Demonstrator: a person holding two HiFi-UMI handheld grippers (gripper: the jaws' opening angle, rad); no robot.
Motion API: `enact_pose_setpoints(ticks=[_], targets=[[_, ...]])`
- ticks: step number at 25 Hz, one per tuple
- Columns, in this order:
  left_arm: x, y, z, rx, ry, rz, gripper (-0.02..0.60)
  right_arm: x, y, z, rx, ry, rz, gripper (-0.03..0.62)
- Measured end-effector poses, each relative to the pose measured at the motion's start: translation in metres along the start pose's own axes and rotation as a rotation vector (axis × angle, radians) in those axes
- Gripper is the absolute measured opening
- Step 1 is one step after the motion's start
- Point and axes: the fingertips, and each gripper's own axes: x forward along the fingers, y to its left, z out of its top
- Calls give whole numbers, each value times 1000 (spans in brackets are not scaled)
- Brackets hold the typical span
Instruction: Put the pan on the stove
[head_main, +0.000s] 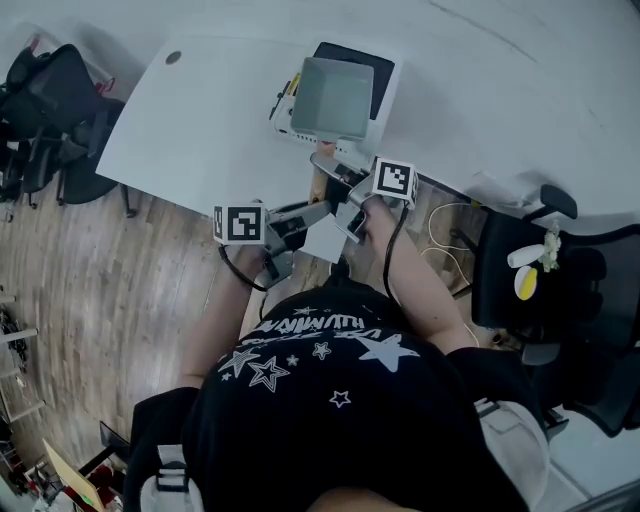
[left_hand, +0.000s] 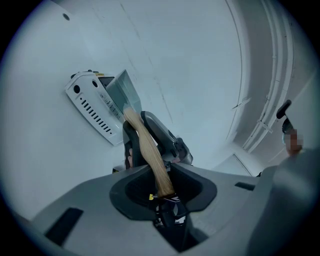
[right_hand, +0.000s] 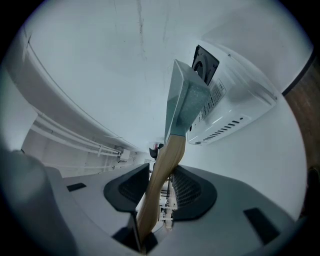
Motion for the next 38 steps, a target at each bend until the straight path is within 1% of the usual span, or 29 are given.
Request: enact_pose_setpoints(ticks=[7, 9, 11, 14, 17, 23, 26, 30, 35, 38], targets=[[4, 4, 7, 50, 28, 10, 110, 2, 2, 9, -12, 12, 37, 144], [7, 4, 10, 49, 33, 1, 110, 2, 2, 13, -4, 11, 43, 144], [17, 10, 26, 34, 41, -3, 110, 7, -3, 31, 13, 5, 41, 144], [27, 23, 49, 10, 71, 0, 110, 17, -14, 56, 35, -13, 24, 144], [26, 31, 59, 0, 97, -14, 112, 25, -20, 62, 58, -32, 11, 145], [21, 44, 82, -14, 173, -52, 114, 41, -29, 80, 50, -113, -33, 146], [21, 52, 95, -23, 207, -71, 114, 48, -33, 90, 69, -152, -60, 147], [24, 58, 106, -39, 213, -86, 114, 56, -39, 101, 62, -172, -89, 147], [24, 65, 109, -40, 231, -90, 114, 59, -43, 104, 63, -195, -98, 147], [24, 69, 107, -38, 232, -79, 112, 59, -46, 104, 59, -188, -111, 146]])
